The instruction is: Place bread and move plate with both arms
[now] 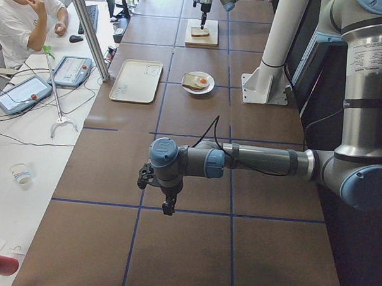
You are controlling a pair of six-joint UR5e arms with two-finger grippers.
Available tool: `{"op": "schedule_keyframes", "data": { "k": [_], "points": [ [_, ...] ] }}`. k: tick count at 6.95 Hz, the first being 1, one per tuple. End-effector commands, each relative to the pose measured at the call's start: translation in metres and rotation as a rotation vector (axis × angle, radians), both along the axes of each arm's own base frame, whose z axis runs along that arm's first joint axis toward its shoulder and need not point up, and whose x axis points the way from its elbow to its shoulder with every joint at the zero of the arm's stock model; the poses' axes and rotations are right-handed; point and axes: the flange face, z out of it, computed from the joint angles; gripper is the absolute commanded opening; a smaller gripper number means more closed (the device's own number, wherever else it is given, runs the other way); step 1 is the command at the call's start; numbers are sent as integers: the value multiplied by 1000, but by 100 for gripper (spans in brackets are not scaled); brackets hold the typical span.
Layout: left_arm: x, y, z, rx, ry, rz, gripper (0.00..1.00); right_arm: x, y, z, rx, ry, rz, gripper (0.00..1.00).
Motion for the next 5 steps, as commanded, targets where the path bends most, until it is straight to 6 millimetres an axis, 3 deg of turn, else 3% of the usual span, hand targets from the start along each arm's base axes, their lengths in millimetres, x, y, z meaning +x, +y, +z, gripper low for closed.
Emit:
{"op": "schedule_keyframes", "data": {
  "k": [1, 2, 3, 4, 5],
  "points": [
    [0, 0, -1, 0, 2, 0, 100, -6, 2, 0, -1, 0, -14, 73],
    [0, 0, -1, 0, 0, 0, 100, -6, 2, 0, -8, -2, -12, 61],
    [0, 0, 0, -1, 1, 0, 100, -7, 2, -2, -14, -9, -6, 24],
    [0, 0, 0, -1, 1, 0, 100, -6, 4, -5, -18, -19, -15, 2],
    [0, 0, 0, -1, 0, 0, 100, -7, 5, -6, -23, -27, -25, 0]
  ]
}}
